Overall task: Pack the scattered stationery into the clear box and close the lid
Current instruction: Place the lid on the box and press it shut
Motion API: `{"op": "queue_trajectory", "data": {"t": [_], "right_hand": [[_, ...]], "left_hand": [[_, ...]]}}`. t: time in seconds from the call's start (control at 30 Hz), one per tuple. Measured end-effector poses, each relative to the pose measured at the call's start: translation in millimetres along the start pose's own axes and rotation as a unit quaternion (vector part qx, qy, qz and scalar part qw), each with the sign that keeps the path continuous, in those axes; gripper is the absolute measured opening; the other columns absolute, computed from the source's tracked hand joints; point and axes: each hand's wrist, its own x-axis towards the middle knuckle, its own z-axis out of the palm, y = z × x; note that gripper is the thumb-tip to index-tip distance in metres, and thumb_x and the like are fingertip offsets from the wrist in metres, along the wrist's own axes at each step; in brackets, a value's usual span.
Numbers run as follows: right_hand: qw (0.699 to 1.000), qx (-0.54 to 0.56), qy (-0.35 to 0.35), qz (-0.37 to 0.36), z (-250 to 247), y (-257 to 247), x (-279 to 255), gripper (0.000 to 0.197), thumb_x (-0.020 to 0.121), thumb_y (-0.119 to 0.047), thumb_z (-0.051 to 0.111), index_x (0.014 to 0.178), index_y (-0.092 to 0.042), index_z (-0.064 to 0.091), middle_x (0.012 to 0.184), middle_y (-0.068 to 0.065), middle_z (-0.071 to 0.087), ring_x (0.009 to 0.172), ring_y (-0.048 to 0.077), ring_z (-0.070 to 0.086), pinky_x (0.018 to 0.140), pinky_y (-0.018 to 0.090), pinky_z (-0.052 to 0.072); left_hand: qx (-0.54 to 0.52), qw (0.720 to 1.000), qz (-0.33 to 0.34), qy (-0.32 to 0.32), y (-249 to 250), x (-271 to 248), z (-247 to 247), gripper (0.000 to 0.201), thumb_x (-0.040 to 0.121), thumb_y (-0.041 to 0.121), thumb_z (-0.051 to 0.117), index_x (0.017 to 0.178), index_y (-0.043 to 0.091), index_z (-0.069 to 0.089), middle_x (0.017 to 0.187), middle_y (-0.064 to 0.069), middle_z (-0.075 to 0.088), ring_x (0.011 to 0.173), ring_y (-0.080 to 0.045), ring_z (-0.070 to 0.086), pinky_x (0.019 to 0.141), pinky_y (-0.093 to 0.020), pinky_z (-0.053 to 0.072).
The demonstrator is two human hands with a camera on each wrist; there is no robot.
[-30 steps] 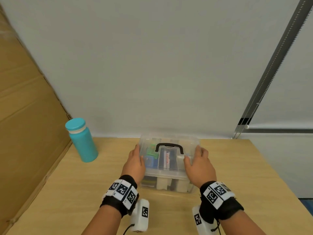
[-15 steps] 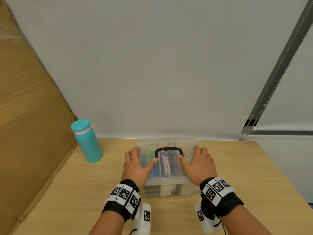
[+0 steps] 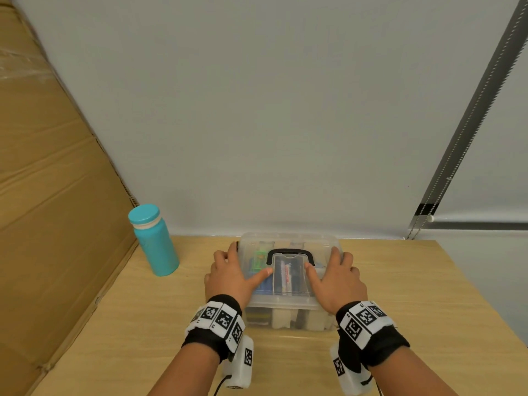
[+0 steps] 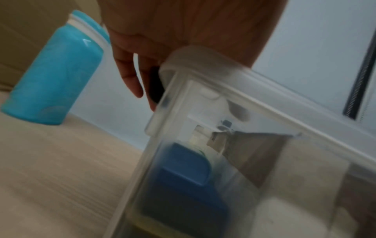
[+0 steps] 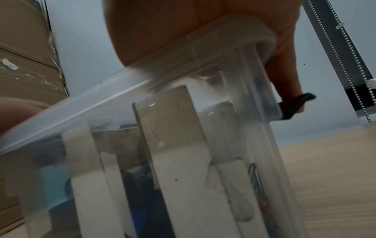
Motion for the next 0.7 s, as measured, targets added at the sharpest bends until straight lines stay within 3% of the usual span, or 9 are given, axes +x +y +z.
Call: {"op": "queue_trajectory", "data": {"t": [0.13, 0.23, 0.3, 0.37, 0.43, 0.57, 0.7], "right_hand": [[1.000, -0.005, -0.004, 0.001, 0, 0, 0, 0.080, 0.088, -0.068, 0.027, 0.147, -0.017, 0.012, 0.145, 0.011, 0.023, 0.122, 0.031, 0.042, 0.084, 0.038, 0.046], [1.000, -0.005, -0.009, 0.003, 0, 0, 1, 0.081, 0.087, -0.069, 0.026, 0.148, -0.017, 0.011, 0.147, 0.011, 0.022, 0.123, 0.031, 0.041, 0.085, 0.039, 0.047], [1.000, -0.008, -0.011, 0.003, 0, 0, 0, 0.082, 0.087, -0.069, 0.025, 0.149, -0.017, 0.010, 0.148, 0.011, 0.021, 0.124, 0.031, 0.040, 0.087, 0.040, 0.047], [1.000, -0.009, -0.008, 0.004, 1, 1, 0, 0.083, 0.087, -0.070, 0.024, 0.149, -0.017, 0.009, 0.148, 0.011, 0.020, 0.125, 0.031, 0.040, 0.088, 0.040, 0.047], [1.000, -0.011, -0.008, 0.005, 1, 2, 0, 0.084, 0.087, -0.070, 0.024, 0.149, -0.016, 0.008, 0.148, 0.011, 0.020, 0.125, 0.031, 0.040, 0.087, 0.040, 0.047], [1.000, -0.014, -0.009, 0.003, 2, 1, 0, 0.085, 0.086, -0.070, 0.024, 0.150, -0.016, 0.006, 0.148, 0.011, 0.020, 0.124, 0.031, 0.040, 0.087, 0.039, 0.047], [1.000, -0.020, -0.013, 0.004, 2, 1, 0, 0.085, 0.087, -0.070, 0.023, 0.150, -0.016, 0.005, 0.147, 0.012, 0.020, 0.124, 0.031, 0.040, 0.086, 0.039, 0.046]], "left_hand": [[-0.034, 0.999, 0.024, 0.024, 4, 1, 2, 0.103, 0.067, 0.070, 0.063, 0.146, 0.022, 0.017, 0.129, -0.007, 0.036, 0.119, -0.025, 0.046, 0.101, -0.036, 0.044], [-0.109, 0.993, -0.027, -0.027, -2, 9, 7, 0.117, 0.063, 0.067, 0.070, 0.149, 0.016, 0.011, 0.142, -0.012, 0.034, 0.130, -0.028, 0.040, 0.107, -0.038, 0.040], [-0.179, 0.981, -0.051, -0.058, -6, 12, 8, 0.120, 0.054, 0.072, 0.071, 0.146, 0.016, 0.020, 0.141, -0.009, 0.044, 0.126, -0.027, 0.048, 0.105, -0.042, 0.044], [-0.205, 0.976, -0.044, -0.062, -7, 11, 7, 0.108, 0.052, 0.071, 0.073, 0.137, 0.017, 0.033, 0.131, -0.004, 0.054, 0.116, -0.023, 0.056, 0.098, -0.042, 0.049], [-0.204, 0.976, -0.037, -0.069, -7, 10, 5, 0.095, 0.060, 0.062, 0.075, 0.134, 0.017, 0.036, 0.128, -0.004, 0.055, 0.114, -0.022, 0.057, 0.098, -0.041, 0.050], [-0.149, 0.984, -0.029, -0.089, -2, 12, 1, 0.093, 0.071, 0.057, 0.070, 0.138, 0.009, 0.029, 0.135, -0.010, 0.050, 0.120, -0.026, 0.053, 0.100, -0.039, 0.048], [-0.063, 0.993, -0.011, -0.104, 7, 13, -3, 0.088, 0.080, 0.053, 0.063, 0.141, 0.004, 0.023, 0.139, -0.014, 0.044, 0.119, -0.028, 0.053, 0.093, -0.035, 0.048]]}}
